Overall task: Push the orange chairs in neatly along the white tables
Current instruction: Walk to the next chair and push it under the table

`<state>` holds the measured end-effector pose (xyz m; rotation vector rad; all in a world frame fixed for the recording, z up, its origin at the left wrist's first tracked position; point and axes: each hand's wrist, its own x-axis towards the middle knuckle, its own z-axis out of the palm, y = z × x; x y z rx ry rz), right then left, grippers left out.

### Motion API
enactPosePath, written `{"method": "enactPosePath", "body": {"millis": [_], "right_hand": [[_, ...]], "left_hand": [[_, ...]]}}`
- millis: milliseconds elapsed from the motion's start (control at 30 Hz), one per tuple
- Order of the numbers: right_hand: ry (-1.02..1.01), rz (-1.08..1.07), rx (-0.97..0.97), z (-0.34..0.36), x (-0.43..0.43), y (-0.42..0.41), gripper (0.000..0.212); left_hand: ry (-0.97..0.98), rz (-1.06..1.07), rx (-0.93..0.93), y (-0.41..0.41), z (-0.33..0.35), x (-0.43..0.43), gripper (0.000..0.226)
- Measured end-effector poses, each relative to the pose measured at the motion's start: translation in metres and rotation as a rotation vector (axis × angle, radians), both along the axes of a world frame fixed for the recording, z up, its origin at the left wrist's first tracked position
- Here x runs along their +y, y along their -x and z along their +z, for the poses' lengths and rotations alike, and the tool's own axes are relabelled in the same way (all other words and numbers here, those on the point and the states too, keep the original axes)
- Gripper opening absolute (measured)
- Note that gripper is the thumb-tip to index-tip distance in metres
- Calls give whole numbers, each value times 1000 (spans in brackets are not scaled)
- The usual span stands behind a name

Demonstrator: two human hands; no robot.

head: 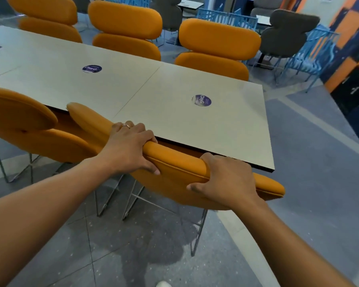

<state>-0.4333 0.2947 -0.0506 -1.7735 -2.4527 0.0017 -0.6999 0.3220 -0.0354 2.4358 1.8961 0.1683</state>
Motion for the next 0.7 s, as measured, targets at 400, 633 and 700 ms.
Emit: {"method": "enactPosePath", "body": {"millis": [400,633,700], "right_hand": [[-112,-486,-26,-11,-26,33,94],[-128,-436,21,-9,-24,22,79],[-134,-418,26,-10,-23,19,77]], "left_hand": [[-3,-146,97,56,-2,19,86],[-73,-92,83,77,2,29,85],[-102,-77,84,72,0,25,84]]}}
